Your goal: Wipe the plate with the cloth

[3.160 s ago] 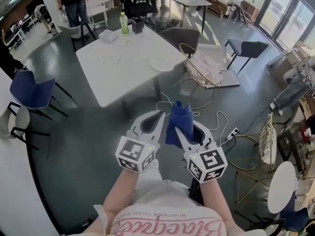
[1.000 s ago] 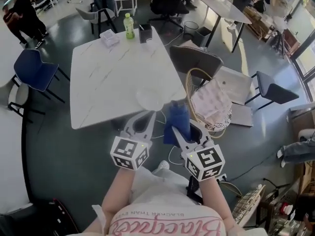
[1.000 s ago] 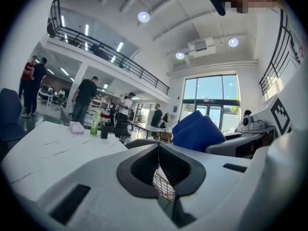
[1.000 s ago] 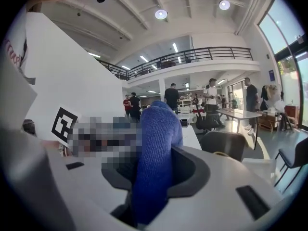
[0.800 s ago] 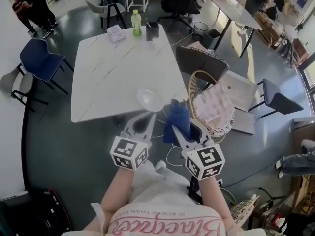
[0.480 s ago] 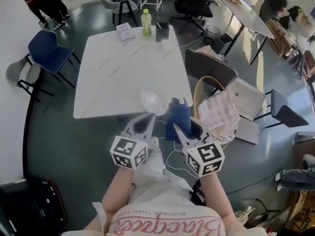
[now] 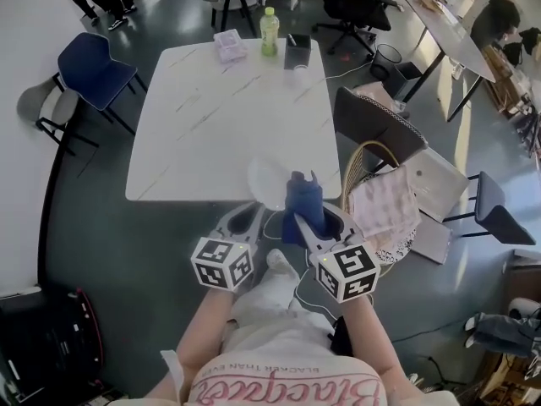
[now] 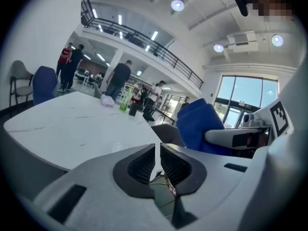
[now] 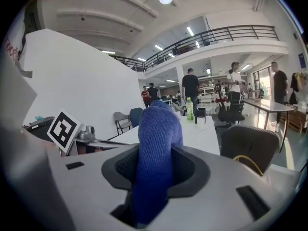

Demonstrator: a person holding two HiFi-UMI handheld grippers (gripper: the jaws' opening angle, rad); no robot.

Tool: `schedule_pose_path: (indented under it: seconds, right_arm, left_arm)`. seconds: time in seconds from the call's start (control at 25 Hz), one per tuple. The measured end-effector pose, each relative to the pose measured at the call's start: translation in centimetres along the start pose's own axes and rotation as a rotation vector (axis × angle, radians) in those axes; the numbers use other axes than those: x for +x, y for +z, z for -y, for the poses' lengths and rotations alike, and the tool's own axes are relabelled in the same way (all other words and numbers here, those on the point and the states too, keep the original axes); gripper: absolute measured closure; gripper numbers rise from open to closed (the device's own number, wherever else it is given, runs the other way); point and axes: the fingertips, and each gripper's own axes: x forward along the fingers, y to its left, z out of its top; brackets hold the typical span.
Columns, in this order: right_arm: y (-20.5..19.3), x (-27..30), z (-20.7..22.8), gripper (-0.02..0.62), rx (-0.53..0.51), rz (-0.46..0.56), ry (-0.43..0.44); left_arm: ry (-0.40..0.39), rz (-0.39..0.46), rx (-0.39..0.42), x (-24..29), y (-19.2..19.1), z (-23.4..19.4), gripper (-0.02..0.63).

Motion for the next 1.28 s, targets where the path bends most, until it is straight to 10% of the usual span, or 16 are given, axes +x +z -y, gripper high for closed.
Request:
schedule_pose_path:
  seconds: [0.32, 1.04, 1.28]
  right_arm:
    - [-2.0, 3.8, 2.4, 0.463, -0.021, -0.102, 0.085]
    - [-0.2, 8.6, 3.8, 0.462, -0.146, -0.171, 0.284]
    - [-1.0, 9.2, 3.5, 0.462, -0.140, -0.191, 0.333]
  left_arm:
    - [0.060, -0.066, -0.177, 3.1, -3.4, -2.6, 0.506]
    - [0.227, -0.025, -0.255, 4.8, -3.2, -5.6, 0.505]
    - [0.246, 0.011, -0.430, 4.3, -5.0, -6.2, 0.503]
